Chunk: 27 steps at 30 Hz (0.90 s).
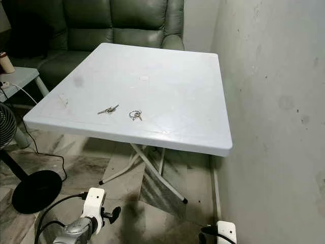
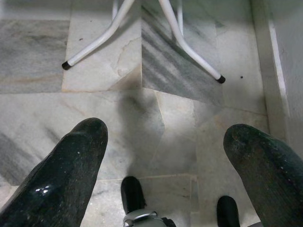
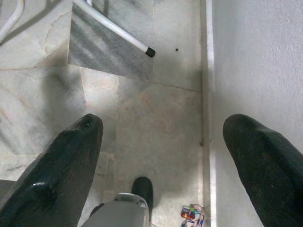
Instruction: Hang keys on a hook
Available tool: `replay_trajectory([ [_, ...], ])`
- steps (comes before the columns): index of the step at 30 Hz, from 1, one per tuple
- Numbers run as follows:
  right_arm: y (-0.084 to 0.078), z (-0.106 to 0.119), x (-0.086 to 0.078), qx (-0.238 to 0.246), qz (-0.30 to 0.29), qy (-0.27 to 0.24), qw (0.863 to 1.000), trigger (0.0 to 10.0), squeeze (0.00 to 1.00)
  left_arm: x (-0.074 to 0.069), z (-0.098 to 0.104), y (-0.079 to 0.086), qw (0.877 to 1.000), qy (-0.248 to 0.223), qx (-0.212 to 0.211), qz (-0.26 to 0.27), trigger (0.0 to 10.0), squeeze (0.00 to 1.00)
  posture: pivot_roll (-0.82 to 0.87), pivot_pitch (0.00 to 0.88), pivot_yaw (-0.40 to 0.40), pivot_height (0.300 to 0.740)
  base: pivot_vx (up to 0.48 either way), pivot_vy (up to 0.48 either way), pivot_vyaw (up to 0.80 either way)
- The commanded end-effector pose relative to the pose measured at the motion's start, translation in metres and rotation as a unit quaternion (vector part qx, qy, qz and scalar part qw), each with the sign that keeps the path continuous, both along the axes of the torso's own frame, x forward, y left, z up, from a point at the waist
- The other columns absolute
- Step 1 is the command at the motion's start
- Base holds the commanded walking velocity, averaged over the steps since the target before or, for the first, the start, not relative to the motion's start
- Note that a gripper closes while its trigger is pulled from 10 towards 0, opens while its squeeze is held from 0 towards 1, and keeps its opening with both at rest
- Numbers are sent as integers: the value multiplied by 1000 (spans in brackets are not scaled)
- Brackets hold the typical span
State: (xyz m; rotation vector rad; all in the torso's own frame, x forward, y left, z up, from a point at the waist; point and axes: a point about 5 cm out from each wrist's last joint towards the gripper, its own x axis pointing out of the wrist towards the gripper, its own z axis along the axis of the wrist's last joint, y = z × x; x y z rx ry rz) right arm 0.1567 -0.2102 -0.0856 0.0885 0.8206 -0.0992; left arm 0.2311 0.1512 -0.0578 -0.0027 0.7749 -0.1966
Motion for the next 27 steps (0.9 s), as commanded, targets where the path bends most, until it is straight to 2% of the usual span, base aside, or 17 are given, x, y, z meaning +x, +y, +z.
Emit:
replay_trajectory([
  [1,2,0,1,1,4,3,1000,10000,1000,3,2,2,1000,1,0,3,10000,0,-17,0,-6,740,0,476,0],
  [2,2,-1,1,3,4,6,1000,10000,0,3,2,2,1000,1,-4,5,10000,0,-17,0,-6,740,0,472,0],
  [27,1,-1,0,-4,21,10,1000,10000,0,2,1,1,1000,1,-4,7,10000,0,1,0,-30,740,0,473,0],
])
